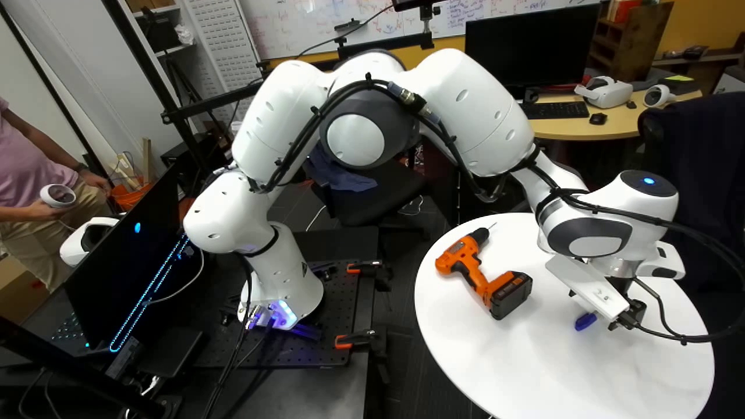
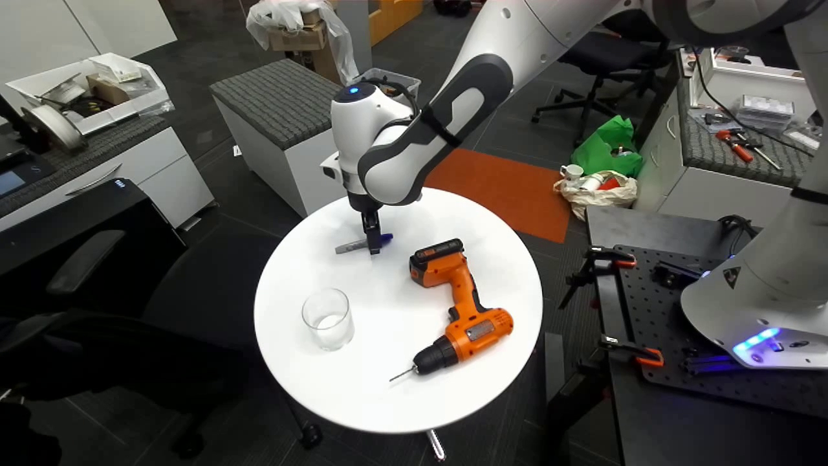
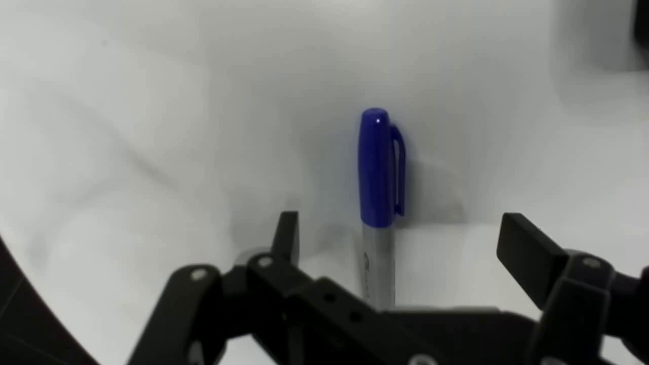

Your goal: Place the blue pen inside the glass

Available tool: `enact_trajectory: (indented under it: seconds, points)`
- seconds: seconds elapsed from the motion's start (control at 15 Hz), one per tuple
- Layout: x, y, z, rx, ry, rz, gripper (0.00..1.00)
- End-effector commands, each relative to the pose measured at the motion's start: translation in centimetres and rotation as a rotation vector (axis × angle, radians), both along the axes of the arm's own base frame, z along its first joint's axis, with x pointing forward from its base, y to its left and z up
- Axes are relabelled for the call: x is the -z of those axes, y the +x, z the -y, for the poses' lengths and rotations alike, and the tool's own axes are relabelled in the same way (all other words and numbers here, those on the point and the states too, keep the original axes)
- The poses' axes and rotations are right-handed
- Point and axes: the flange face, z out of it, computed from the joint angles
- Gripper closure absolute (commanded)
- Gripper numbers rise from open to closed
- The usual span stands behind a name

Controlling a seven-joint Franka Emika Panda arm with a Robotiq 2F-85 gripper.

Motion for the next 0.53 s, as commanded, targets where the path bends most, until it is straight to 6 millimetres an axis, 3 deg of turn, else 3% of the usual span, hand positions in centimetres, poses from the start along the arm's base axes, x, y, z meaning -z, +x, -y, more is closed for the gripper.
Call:
enact_trajectory:
  seconds: [0.0, 0.47]
  points:
    - [0.1, 0.97, 0.0, -0.022, -0.014, -0.032, 0.04]
    - [0.99, 1.46, -0.08, -0.027, -0.015, -0.063, 0.13]
